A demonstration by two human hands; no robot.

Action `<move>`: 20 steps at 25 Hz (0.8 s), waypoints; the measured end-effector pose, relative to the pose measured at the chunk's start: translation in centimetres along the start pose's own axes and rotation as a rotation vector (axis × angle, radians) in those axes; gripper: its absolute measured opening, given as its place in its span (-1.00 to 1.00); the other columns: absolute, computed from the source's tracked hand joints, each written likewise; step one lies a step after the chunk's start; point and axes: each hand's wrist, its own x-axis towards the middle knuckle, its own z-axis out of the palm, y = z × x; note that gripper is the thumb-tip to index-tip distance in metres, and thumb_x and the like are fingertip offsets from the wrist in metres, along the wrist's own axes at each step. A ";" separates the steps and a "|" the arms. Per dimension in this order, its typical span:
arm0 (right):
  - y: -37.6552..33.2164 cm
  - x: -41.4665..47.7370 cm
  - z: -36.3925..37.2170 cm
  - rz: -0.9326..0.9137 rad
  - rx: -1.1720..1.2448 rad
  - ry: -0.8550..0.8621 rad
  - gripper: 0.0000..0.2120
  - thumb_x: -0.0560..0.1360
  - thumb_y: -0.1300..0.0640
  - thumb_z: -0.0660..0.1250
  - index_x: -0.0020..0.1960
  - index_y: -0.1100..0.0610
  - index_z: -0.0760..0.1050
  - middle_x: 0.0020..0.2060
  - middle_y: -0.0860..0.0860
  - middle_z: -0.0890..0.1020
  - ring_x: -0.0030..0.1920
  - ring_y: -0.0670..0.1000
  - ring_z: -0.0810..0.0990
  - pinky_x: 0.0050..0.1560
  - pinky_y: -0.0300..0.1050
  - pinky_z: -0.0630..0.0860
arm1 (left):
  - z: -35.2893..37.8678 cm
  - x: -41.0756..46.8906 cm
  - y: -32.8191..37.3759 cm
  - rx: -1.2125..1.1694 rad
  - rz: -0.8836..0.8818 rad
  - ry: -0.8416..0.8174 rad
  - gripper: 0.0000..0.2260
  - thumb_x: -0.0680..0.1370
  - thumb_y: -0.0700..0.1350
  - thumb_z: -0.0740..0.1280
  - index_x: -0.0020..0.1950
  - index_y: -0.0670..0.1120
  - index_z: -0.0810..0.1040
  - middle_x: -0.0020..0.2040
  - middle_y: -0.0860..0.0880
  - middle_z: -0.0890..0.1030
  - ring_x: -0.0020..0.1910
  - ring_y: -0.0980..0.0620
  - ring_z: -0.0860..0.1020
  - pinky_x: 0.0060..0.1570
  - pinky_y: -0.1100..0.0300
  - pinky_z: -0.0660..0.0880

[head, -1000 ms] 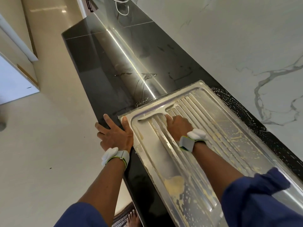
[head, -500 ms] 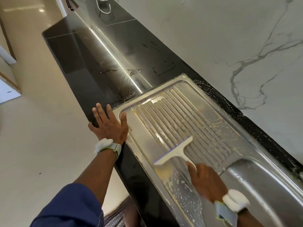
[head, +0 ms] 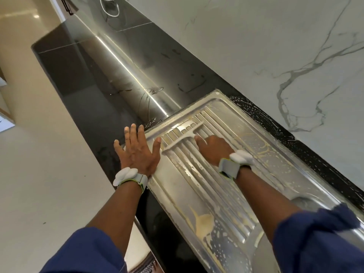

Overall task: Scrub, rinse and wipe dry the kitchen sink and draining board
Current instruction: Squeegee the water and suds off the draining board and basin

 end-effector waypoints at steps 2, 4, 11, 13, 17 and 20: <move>-1.6 2.6 0.5 -0.031 -0.023 0.015 -0.38 0.63 -0.30 0.03 0.05 0.20 0.61 0.08 0.24 0.65 0.11 0.28 0.60 0.02 0.00 0.45 | -0.1 0.0 0.1 0.007 0.002 -0.008 -0.29 0.64 0.37 -0.14 0.64 -0.03 0.20 0.66 -0.09 0.20 0.66 -0.10 0.09 0.53 -0.34 0.03; -1.6 4.8 0.1 -0.015 -0.035 0.042 -0.38 0.63 -0.30 0.04 0.13 0.21 0.58 0.15 0.25 0.63 0.16 0.28 0.58 0.06 0.01 0.44 | 0.1 -0.1 0.0 0.021 0.007 0.001 -0.29 0.64 0.37 -0.14 0.64 -0.02 0.20 0.66 -0.09 0.19 0.66 -0.10 0.09 0.53 -0.35 0.04; 4.7 9.6 -4.4 0.129 -0.055 0.072 -0.30 0.62 -0.34 -0.01 0.19 0.26 0.54 0.20 0.29 0.60 0.18 0.28 0.57 0.06 0.03 0.42 | 0.1 -0.2 -0.1 0.015 0.014 0.008 -0.26 0.61 0.40 -0.17 0.63 -0.02 0.24 0.65 -0.10 0.21 0.66 -0.12 0.11 0.53 -0.35 0.03; 4.5 8.7 -3.2 0.165 0.021 0.070 -0.29 0.64 -0.31 -0.01 0.28 0.31 0.48 0.27 0.30 0.55 0.27 0.29 0.52 0.18 0.04 0.41 | 0.1 -0.4 -0.1 0.010 0.013 0.022 -0.26 0.61 0.40 -0.17 0.63 -0.02 0.24 0.65 -0.09 0.21 0.66 -0.11 0.10 0.53 -0.35 0.02; 7.7 5.3 -4.1 0.190 0.065 0.056 -0.26 0.63 -0.32 -0.01 0.30 0.34 0.46 0.30 0.33 0.53 0.30 0.30 0.50 0.23 0.04 0.39 | -0.3 -0.5 0.0 0.011 0.005 -0.003 -0.27 0.62 0.39 -0.16 0.64 -0.02 0.22 0.66 -0.09 0.19 0.66 -0.09 0.08 0.53 -0.34 0.01; 10.9 1.4 -3.9 0.221 0.090 0.047 -0.25 0.63 -0.31 -0.01 0.21 0.35 0.54 0.24 0.35 0.56 0.24 0.31 0.53 0.16 0.03 0.41 | -0.4 -0.5 0.0 -0.001 -0.001 -0.005 -0.27 0.61 0.38 -0.16 0.64 -0.02 0.21 0.66 -0.08 0.18 0.66 -0.08 0.07 0.54 -0.32 -0.01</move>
